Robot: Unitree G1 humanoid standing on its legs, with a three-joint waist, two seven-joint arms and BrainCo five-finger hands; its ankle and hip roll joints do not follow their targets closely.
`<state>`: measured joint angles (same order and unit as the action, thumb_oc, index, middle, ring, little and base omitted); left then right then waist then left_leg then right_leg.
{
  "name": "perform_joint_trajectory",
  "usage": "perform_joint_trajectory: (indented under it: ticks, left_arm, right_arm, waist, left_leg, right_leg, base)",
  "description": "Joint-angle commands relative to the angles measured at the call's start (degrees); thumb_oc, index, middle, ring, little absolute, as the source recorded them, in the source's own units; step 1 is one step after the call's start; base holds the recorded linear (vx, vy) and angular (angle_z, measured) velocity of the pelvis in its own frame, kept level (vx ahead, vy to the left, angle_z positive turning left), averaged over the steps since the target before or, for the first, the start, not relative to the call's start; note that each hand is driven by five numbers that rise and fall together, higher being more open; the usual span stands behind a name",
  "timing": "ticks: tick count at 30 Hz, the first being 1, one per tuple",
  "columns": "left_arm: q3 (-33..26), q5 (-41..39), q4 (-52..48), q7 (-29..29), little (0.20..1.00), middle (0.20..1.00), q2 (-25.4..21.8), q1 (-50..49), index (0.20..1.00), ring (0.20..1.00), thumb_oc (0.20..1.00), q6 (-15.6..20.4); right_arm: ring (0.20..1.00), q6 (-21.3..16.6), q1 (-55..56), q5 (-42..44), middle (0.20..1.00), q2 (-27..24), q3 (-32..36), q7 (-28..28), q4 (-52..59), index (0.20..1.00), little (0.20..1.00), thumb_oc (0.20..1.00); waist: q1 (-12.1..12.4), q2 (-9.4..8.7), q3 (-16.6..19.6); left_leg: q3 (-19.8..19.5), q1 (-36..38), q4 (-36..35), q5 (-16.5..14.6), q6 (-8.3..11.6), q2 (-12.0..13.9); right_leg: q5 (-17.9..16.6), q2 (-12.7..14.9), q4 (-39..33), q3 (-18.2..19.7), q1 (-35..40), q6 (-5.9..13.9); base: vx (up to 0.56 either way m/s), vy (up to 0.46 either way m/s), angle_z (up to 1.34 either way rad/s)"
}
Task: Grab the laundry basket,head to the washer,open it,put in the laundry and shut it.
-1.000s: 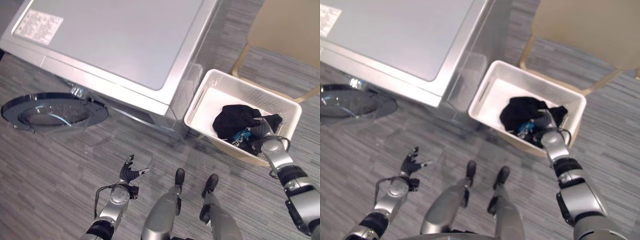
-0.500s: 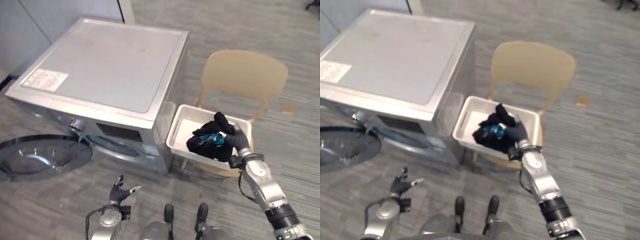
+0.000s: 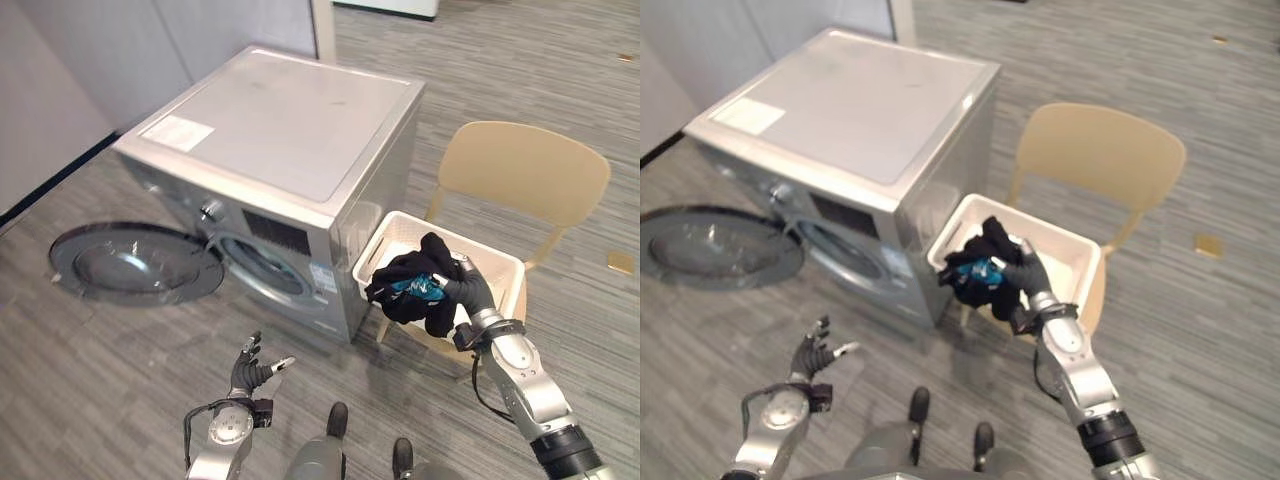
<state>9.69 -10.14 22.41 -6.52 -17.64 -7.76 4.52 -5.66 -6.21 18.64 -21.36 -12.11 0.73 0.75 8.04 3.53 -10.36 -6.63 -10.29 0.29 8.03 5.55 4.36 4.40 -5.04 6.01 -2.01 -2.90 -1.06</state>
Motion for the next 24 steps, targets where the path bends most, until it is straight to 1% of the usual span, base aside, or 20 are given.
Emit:
perform_joint_trajectory:
  ticks: [1,2,3,4,5,6,7,8,10,12,15,17,21,23,24]
  left_arm:
    - [2.1,0.8,-5.8,0.0,1.0,1.0,-1.9,3.4,1.0,1.0,1.0,2.5]
    - [2.1,0.8,-5.8,0.0,1.0,1.0,-1.9,3.4,1.0,1.0,1.0,2.5]
    - [2.8,2.0,-7.6,0.2,1.0,1.0,-2.4,3.7,1.0,1.0,1.0,3.0]
    - [4.4,3.1,-9.7,0.8,1.0,1.0,-2.9,4.6,1.0,1.0,1.0,3.4]
    - [5.4,3.6,-10.5,0.9,1.0,1.0,-3.0,5.4,1.0,1.0,1.0,3.7]
    - [5.4,3.6,-10.5,0.9,1.0,1.0,-3.0,5.4,1.0,1.0,1.0,3.7]
    - [8.3,4.8,-12.5,1.0,1.0,1.0,-2.9,7.8,1.0,1.0,1.0,4.2]
    - [9.2,5.1,-13.4,1.0,1.0,1.0,-2.7,8.7,1.0,1.0,1.0,4.1]
    - [11.7,5.8,-14.1,0.3,1.0,1.0,-2.0,11.5,1.0,1.0,1.0,4.5]
    - [14.8,6.1,-13.7,-0.3,1.0,1.0,-1.1,15.4,1.0,1.0,1.0,4.5]
    - [18.9,5.9,-12.9,-1.5,1.0,1.0,0.6,22.2,1.0,1.0,1.0,4.7]
    - [21.4,6.3,-11.4,-2.6,1.0,1.0,1.9,26.7,1.0,1.0,1.0,5.0]
    - [24.9,7.2,-5.9,-4.3,1.0,1.0,4.4,32.2,1.0,1.0,1.0,4.3]
    - [25.8,8.3,-2.9,-5.0,1.0,1.0,5.0,33.7,1.0,1.0,1.0,3.8]
    - [26.1,8.8,-1.8,-5.2,0.2,0.2,5.2,34.2,0.2,0.2,0.2,3.7]
  right_arm:
    - [0.2,-5.3,-3.1,2.1,0.2,0.0,1.8,1.6,7.1,0.2,0.2,0.2]
    - [0.2,-5.3,-3.1,2.1,0.2,0.0,1.8,1.6,7.1,0.2,0.2,0.2]
    - [0.2,-5.5,-3.2,2.0,0.2,-0.1,1.6,1.4,7.9,0.2,0.2,0.2]
    - [0.2,-5.5,-3.1,1.9,0.2,-0.1,1.2,1.4,8.8,0.2,0.2,0.2]
    - [0.2,-5.5,-3.2,1.8,0.2,-0.1,0.9,1.6,9.1,0.2,0.2,0.2]
    - [0.2,-5.5,-3.2,1.8,0.2,-0.1,0.9,1.6,9.1,0.2,0.2,0.2]
    - [0.2,-5.5,-3.4,2.3,0.2,0.8,0.0,1.3,10.0,0.2,0.2,0.2]
    - [0.2,-5.7,-4.1,3.1,0.2,1.1,-0.9,1.0,10.6,0.2,0.2,0.2]
    - [0.2,-6.1,-5.8,4.5,0.2,1.9,-2.6,1.0,10.9,0.2,0.2,0.2]
    - [0.2,-6.4,-8.1,6.4,0.2,3.1,-4.7,1.1,10.9,0.2,0.2,0.2]
    - [0.2,-6.9,-12.9,9.3,0.2,5.7,-8.5,1.4,11.5,0.2,0.2,0.2]
    - [0.2,-7.4,-15.9,12.6,0.2,8.0,-11.2,1.0,11.9,0.2,0.2,0.2]
    - [0.2,-7.9,-18.7,19.6,0.2,11.9,-15.6,-0.3,12.2,0.2,0.2,0.2]
    - [0.2,-7.5,-19.0,21.6,0.2,12.6,-16.9,-1.0,12.6,0.2,0.2,0.2]
    - [0.2,-7.4,-18.9,22.5,0.2,12.7,-17.5,-1.4,12.7,0.2,0.2,0.2]
  waist:
    - [-2.1,-3.61,-0.3]
    - [-2.2,-3.61,-0.3]
    - [-2.8,-4.21,-0.3]
    - [-3.9,-4.97,0.2]
    - [-4.3,-5.27,0.3]
    - [-4.4,-5.21,0.4]
    - [-5.9,-5.11,1.7]
    - [-6.3,-4.93,2.2]
    - [-6.8,-4.64,3.7]
    - [-7.2,-4.87,4.6]
    - [-7.4,-5.46,5.9]
    - [-7.6,-5.84,6.1]
    - [-7.8,-6.31,6.9]
    - [-8.0,-6.35,7.2]
    - [-8.1,-6.31,7.3]
  left_leg:
    - [7.4,-4.6,-0.1,0.0,-1.75,-4.6]
    - [7.4,-4.6,-0.1,-0.1,-1.75,-4.6]
    - [8.6,-4.1,2.6,-2.2,-2.41,-4.2]
    - [9.1,-2.4,5.4,-5.4,-3.01,-3.8]
    - [9.3,-1.2,6.4,-6.9,-2.97,-3.6]
    - [9.1,-1.5,6.4,-6.7,-2.97,-3.6]
    - [10.8,1.8,5.0,-7.2,-2.96,-2.6]
    - [10.8,2.5,3.4,-6.8,-3.01,-2.9]
    - [10.8,5.5,-1.9,-6.2,-2.96,-3.3]
    - [10.6,7.0,-4.6,-5.6,-2.79,-3.9]
    - [10.7,7.7,-5.3,-5.8,-2.64,-4.0]
    - [10.7,8.2,-5.3,-6.0,-2.72,-4.1]
    - [11.6,9.2,-5.3,-6.5,-3.08,-4.2]
    - [12.1,9.6,-5.3,-6.8,-3.19,-4.2]
    - [12.3,9.8,-5.3,-6.9,-3.28,-4.2]
  right_leg:
    - [5.0,3.3,-3.9,-1.8,5.5,3.72]
    - [5.0,3.3,-3.9,-1.8,5.5,3.72]
    - [4.5,4.5,-3.9,-3.2,5.1,3.72]
    - [4.2,5.9,-3.7,-5.7,4.5,3.84]
    - [4.3,6.6,-3.6,-6.8,4.3,3.94]
    - [4.1,6.5,-3.7,-7.0,4.1,3.93]
    - [4.0,7.1,-3.8,-9.3,3.7,4.16]
    - [3.9,7.1,-4.2,-9.9,4.0,4.13]
    - [3.7,6.9,-4.4,-10.8,4.7,4.54]
    - [3.8,7.1,-4.5,-11.6,5.4,4.8]
    - [3.8,7.4,-4.2,-12.2,5.9,5.2]
    - [3.9,7.6,-3.8,-12.1,6.1,5.39]
    - [3.5,7.7,-3.6,-11.0,6.4,5.81]
    - [3.3,7.7,-3.6,-10.6,6.6,5.99]
    - [3.3,7.7,-3.7,-10.3,6.6,6.02]
  base:
    - [-0.17,0.008,0.81]
    - [-0.26,0.026,0.92]
    - [-0.18,0.029,0.86]
    - [-0.21,0.047,0.84]
    - [-0.13,0.029,0.98]
    - [-0.04,0.076,0.78]
    - [0.02,0.091,1.11]
    - [0.07,0.131,1.22]
    - [0.1,0.122,0.98]
    - [0.07,0.115,-0.1]
    - [0.03,0.083,0.2]
    - [0.01,0.067,0.13]
    - [0.01,0.048,0.03]
    - [0.01,0.03,-0.06]
    - [0.01,0.02,-0.08]
